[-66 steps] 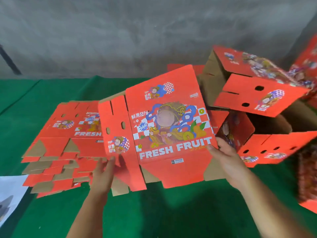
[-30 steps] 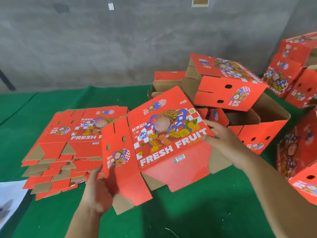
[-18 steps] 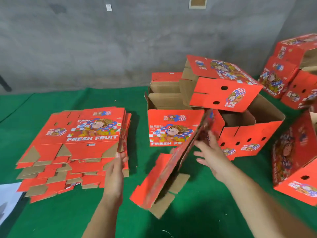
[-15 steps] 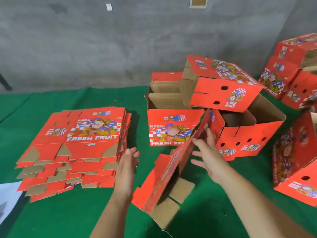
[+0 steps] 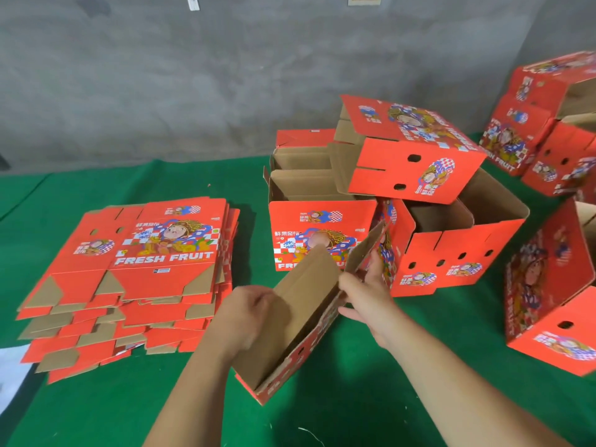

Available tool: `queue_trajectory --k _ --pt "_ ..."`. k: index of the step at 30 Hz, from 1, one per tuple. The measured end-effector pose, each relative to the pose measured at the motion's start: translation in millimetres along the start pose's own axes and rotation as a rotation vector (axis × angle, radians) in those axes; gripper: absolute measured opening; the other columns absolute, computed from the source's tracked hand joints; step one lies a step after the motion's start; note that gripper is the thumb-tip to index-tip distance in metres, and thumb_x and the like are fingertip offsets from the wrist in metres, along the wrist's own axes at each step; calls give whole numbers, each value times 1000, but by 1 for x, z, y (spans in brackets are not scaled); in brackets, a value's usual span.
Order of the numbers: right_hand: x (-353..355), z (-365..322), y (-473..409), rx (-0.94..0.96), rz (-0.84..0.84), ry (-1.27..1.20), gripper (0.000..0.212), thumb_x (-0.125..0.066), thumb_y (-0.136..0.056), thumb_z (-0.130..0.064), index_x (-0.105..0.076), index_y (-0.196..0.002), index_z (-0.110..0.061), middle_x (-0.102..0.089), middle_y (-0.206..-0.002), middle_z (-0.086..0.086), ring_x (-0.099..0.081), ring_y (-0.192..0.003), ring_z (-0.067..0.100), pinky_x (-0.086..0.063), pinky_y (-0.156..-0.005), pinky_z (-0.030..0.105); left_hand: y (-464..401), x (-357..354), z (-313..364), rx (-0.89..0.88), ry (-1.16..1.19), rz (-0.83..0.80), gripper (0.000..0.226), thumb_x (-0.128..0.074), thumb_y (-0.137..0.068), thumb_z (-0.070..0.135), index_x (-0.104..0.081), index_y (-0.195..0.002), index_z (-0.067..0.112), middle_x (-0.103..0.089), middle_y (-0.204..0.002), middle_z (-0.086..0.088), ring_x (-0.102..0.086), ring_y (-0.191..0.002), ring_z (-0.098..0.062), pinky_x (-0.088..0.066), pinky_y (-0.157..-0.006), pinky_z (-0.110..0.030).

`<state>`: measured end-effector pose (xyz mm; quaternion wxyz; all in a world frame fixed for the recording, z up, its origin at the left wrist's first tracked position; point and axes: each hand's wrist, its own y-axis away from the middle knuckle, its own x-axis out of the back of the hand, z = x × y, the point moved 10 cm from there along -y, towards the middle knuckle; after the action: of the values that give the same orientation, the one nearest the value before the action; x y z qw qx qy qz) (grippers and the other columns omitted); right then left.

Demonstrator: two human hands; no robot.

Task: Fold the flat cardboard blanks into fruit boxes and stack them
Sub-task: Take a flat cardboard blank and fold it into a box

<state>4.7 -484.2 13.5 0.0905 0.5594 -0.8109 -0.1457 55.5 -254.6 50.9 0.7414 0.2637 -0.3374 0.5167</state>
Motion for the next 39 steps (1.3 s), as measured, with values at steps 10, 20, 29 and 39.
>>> queue_trajectory --k 10,20,29,39 --pt "32 -9 21 112 116 213 64 -42 -95 1 -42 -131 -52 -66 -124 -17 -62 -110 3 -50 -83 29 5 60 -66 230 284 391 23 -59 -100 22 -74 -83 21 -72 -77 12 -62 -76 -1 -50 -68 -25" --pt "30 -55 37 255 138 396 56 -53 -99 -11 -42 -148 -38 -63 -134 -5 -65 -112 2 -54 -96 35 28 31 -86 659 1192 605 12 -61 -103 18 -71 -108 14 -66 -95 -4 -61 -91 -26 -51 -95 -49" --pt "-105 -79 127 873 21 1247 84 -59 -78 -28 -27 -155 -38 -28 -161 -5 -25 -148 36 -29 -117 54 11 18 0 358 1540 524 28 -43 -94 -11 -57 -104 12 -55 -98 -19 -54 -89 -29 -50 -74 -34" --pt "1 -115 58 834 331 581 8 -61 -98 -10 -67 -97 -15 -62 -96 -3 -60 -91 17 -49 -82 43 -3 -22 -1 286 1332 378 40 -69 -95 18 -56 -130 31 -74 -99 6 -69 -89 -9 -57 -90 -31"
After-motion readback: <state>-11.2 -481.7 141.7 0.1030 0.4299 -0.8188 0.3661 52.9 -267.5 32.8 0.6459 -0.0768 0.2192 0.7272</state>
